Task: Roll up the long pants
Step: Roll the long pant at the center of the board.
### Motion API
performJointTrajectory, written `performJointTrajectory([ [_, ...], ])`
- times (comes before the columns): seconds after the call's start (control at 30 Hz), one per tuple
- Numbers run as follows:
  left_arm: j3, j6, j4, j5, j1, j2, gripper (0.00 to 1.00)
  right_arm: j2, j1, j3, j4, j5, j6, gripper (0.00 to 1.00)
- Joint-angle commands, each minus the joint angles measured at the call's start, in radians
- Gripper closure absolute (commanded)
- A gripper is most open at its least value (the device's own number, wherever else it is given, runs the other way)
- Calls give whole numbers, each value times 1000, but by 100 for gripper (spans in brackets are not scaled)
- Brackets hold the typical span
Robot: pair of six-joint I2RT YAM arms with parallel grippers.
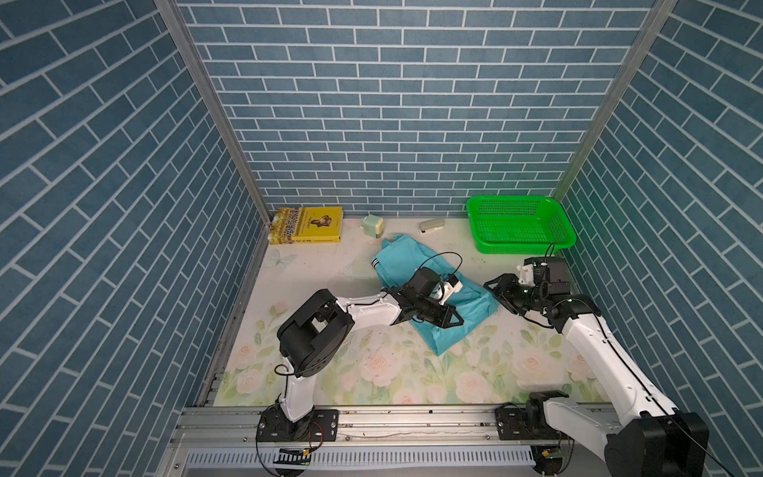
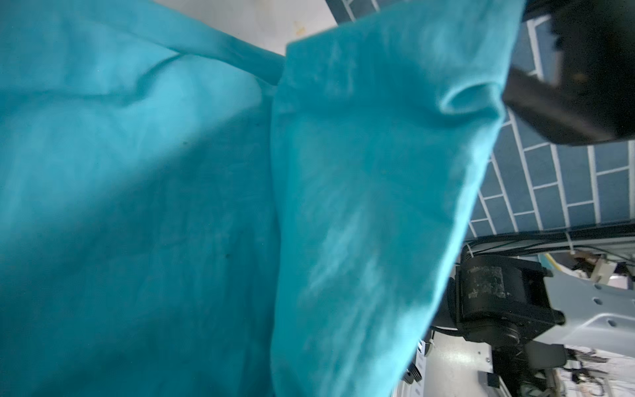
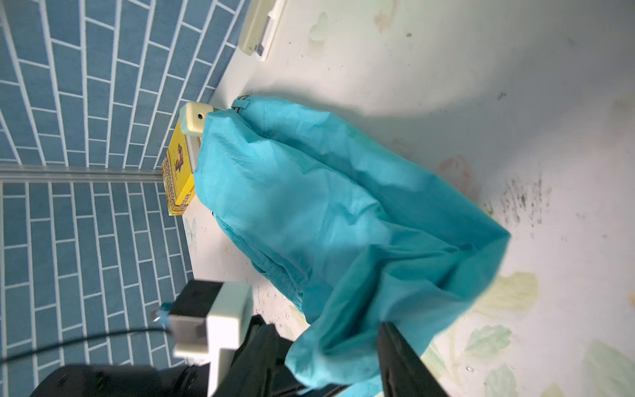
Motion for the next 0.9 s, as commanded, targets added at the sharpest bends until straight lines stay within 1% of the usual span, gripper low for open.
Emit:
performJointTrajectory([
  [0.0, -30, -123, 65, 92, 34, 55, 100, -1, 23, 56, -36, -18, -111, 46],
  [0.13, -51, -178, 128, 94, 64, 95, 100, 3, 100, 49, 1, -40, -135, 44],
  [0.27, -87, -237, 197, 84, 77, 113, 100, 31, 182, -23, 113, -51, -99, 43],
  [0.43, -87, -241, 199, 83, 80, 130, 100, 88, 202, -142, 293, -67, -41, 44],
  [0.53, -85, -231, 182, 83, 80, 133, 100, 112, 205, -174, 349, -33, -30, 44],
  [0.6, -81, -208, 154, 75, 82, 131, 94, 138, 205, -183, 366, 17, -35, 45],
  [0.67, -83, -190, 131, 68, 82, 126, 90, 177, 205, -182, 379, 55, -42, 45],
  [0.7, -85, -182, 123, 66, 81, 126, 87, 195, 205, -185, 402, 70, -48, 45],
  [0.73, -82, -171, 107, 63, 81, 124, 81, 213, 205, -187, 420, 89, -55, 46],
  [0.77, -78, -149, 75, 50, 82, 120, 72, 236, 204, -185, 437, 120, -64, 46],
  [0.8, -75, -128, 46, 34, 81, 114, 66, 260, 203, -181, 454, 144, -71, 46],
  [0.87, -74, -82, -11, -1, 82, 101, 57, 316, 202, -164, 489, 168, -91, 47],
])
